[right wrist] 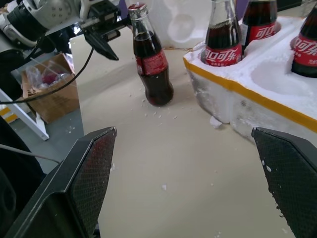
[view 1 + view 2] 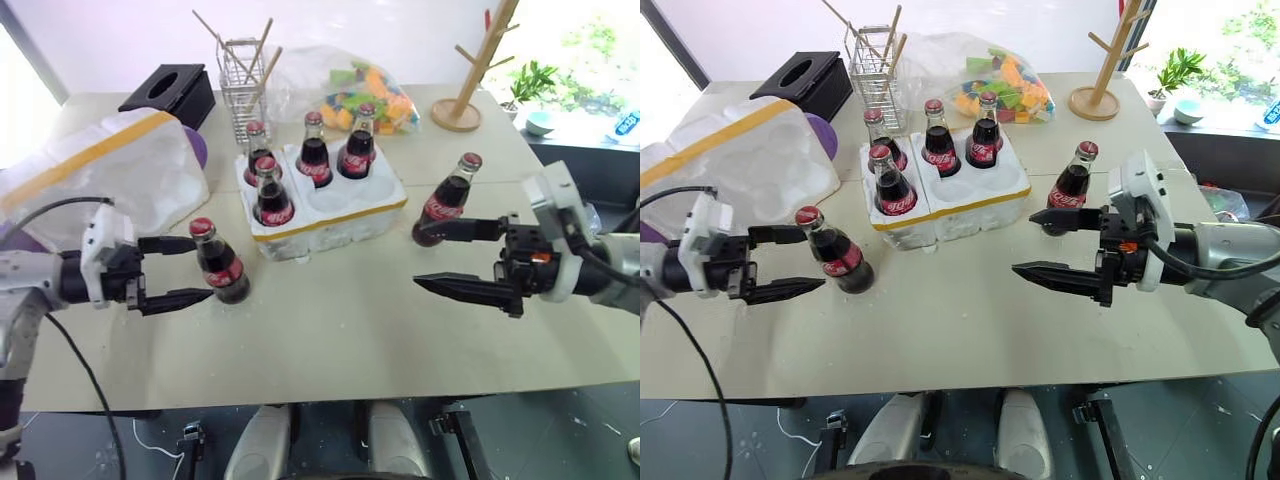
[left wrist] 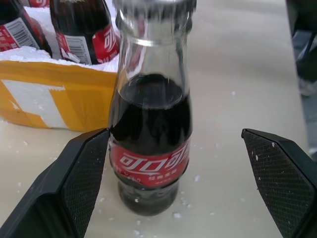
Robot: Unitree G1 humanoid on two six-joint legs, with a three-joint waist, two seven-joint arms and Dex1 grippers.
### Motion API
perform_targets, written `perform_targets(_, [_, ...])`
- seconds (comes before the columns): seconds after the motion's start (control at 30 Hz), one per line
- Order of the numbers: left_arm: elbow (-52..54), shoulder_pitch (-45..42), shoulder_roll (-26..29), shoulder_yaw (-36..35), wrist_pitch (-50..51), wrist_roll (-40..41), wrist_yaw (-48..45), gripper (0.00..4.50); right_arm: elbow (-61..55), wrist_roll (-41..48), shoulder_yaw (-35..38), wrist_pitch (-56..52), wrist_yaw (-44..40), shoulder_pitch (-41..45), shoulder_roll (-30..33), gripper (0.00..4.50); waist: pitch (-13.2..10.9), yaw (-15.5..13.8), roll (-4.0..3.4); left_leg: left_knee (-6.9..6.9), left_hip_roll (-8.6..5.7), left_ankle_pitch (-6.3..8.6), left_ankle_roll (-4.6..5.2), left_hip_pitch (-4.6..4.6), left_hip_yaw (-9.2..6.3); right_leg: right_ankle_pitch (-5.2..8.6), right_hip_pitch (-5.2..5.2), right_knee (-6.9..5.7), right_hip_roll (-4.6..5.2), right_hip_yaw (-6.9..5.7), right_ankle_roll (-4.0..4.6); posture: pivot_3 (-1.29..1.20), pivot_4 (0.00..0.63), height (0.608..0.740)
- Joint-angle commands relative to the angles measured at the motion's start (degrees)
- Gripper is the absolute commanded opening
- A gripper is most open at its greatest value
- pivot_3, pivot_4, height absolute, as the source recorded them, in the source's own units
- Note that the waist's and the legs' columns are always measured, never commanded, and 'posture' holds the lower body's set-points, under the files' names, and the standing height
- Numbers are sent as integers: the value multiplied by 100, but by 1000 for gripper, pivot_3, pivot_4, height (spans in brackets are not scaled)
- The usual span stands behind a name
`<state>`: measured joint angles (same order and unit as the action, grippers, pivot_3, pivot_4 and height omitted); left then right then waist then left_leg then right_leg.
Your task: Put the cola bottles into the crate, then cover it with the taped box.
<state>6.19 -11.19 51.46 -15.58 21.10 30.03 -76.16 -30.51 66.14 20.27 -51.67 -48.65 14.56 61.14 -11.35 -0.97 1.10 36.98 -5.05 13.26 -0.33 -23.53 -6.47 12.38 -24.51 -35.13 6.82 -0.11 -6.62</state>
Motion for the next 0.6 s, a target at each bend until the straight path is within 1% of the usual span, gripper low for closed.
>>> perform_targets(0.03, [-223, -204, -94, 202, -336, -218, 154, 4447, -189, 156, 374, -38, 73, -31, 80, 4500, 0, 10, 0, 1, 1, 0, 0, 0, 0, 0, 0, 0, -1, 0, 0, 0, 150, 740])
perform_targets(0.27, [-725, -521, -341, 579, -631, -437, 247, 4447, -244, 178, 501, -79, 115, -111, 78, 4500, 1, 21, -2, 0, 2, 0, 1, 1, 2, -1, -2, 0, -4, 0, 0, 0, 150, 740])
perform_targets(0.3, [-773, -551, -378, 588, -614, -405, 247, 4219, -246, 177, 496, -81, 123, -102, 74, 4500, 1, 23, -2, 0, 2, 0, 1, 1, 2, -1, -2, 0, -4, 0, 0, 0, 150, 740])
perform_targets(0.37, [-782, -557, -375, 579, -524, -297, 151, 3550, -257, 181, 490, -85, 138, -92, 69, 4500, 1, 22, -2, 0, 2, 0, 1, 1, 3, -1, -2, 0, -3, 0, -1, 0, 150, 740])
perform_targets(0.4, [-733, -524, -340, 576, -496, -281, 101, 3026, -264, 184, 493, -87, 140, -94, 68, 4500, 1, 21, -2, 0, 2, 0, 1, 1, 3, -1, -2, 0, -3, 0, -1, 0, 150, 740])
perform_targets(0.43, [-685, -491, -307, 573, -479, -276, 67, 2605, -274, 189, 496, -90, 146, -97, 66, 4500, 1, 20, -2, 0, 2, 0, 1, 1, 2, -1, -2, 0, -3, 0, -1, 0, 150, 740])
perform_targets(0.5, [-406, -346, -174, 568, -254, -156, -68, 2585, -292, 194, 502, -97, 157, -114, 55, 4500, 1, 24, -2, 0, 2, 0, 1, 0, 2, -1, -2, -1, -3, 0, -1, 0, 150, 740])
perform_targets(0.6, [346, -107, 54, 486, 408, 413, -237, 2585, -319, 174, 491, -90, 180, -150, 20, 4500, -1, 42, -5, -1, 2, 3, 6, 0, 8, 0, -2, 3, -2, 4, -1, 0, 150, 740])
